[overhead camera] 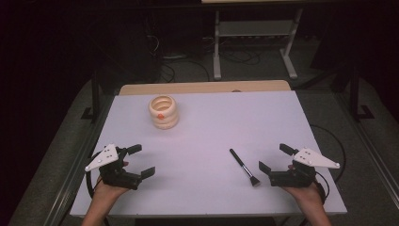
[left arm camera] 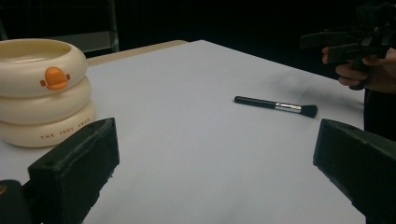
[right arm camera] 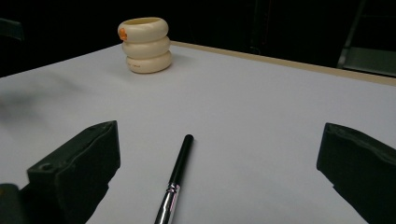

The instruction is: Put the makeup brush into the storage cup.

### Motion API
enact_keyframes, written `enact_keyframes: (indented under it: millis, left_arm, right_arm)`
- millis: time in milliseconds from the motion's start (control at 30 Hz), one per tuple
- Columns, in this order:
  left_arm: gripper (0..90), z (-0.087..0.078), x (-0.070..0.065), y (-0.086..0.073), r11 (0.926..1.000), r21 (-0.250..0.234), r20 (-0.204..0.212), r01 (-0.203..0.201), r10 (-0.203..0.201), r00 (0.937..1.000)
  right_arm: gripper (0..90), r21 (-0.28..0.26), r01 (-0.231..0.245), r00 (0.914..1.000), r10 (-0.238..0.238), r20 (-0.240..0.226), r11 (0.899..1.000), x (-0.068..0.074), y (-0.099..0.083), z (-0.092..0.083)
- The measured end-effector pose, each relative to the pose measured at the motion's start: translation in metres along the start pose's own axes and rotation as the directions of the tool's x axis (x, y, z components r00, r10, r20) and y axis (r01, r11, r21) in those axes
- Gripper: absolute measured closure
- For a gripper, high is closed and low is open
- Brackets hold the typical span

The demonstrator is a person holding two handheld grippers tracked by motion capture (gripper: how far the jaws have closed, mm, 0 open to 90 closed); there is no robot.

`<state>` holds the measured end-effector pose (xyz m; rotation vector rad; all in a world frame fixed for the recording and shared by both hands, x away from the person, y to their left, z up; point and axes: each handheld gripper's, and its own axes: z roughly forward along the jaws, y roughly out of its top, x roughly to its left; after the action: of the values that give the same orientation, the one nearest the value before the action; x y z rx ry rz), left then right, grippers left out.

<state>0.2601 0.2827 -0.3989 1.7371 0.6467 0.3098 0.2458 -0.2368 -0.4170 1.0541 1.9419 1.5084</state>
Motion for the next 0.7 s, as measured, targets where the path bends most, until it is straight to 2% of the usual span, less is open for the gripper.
enact_keyframes:
  millis: [333,700]
  left_arm:
    - [0.0,0.0007,0.0006,0.0002,0.9998,-0.01,0.007,0.014,-0.014,0.9999]
    - [0.0,0.0006,-0.0012,-0.0035,1.0,-0.002,0.013,0.003,-0.003,0.9999]
  right_arm:
    - [0.0,0.004,-0.001,1.0,0.001,0.007,1.0,-0.0051,0.0013,0.0036]
    - [0.0,0.005,-0.018,0.9996,0.018,0.02,1.0,-0.0066,0.0063,0.007]
